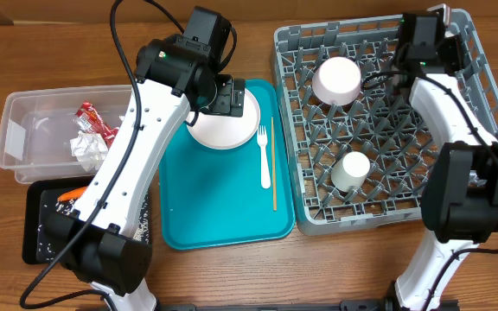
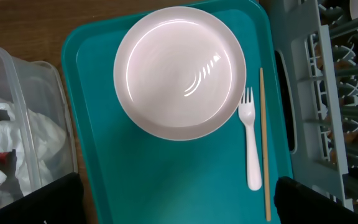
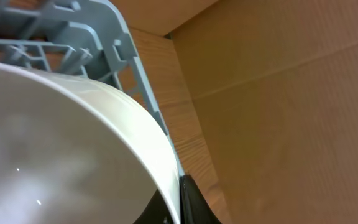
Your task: Sort waste into correct bins and load items into the dishwasher
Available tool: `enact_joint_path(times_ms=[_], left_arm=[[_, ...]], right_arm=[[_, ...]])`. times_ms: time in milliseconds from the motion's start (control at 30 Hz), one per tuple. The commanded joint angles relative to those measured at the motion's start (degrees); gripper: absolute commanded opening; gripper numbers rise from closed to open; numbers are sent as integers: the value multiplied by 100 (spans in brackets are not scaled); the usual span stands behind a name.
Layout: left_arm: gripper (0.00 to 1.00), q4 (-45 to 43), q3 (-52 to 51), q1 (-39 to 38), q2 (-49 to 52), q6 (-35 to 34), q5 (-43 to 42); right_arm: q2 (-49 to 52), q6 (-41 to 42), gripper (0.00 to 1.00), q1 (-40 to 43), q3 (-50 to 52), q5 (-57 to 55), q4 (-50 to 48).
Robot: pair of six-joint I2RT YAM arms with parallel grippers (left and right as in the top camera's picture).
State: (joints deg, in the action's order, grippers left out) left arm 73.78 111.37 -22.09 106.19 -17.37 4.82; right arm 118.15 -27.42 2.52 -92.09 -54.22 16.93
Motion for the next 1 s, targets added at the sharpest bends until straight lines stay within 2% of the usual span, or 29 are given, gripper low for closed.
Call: enact_joint_path(times_ms=[0, 333, 967], left_arm=[[100, 7, 125, -7, -96, 109, 70], [100, 7, 125, -7, -96, 109, 70], [100, 7, 125, -7, -96, 109, 70]], right_arm=[[31, -308, 4, 149, -122, 28, -61], [28, -398, 4, 208, -122, -192, -428], [61, -387, 4, 205, 186, -105, -417]])
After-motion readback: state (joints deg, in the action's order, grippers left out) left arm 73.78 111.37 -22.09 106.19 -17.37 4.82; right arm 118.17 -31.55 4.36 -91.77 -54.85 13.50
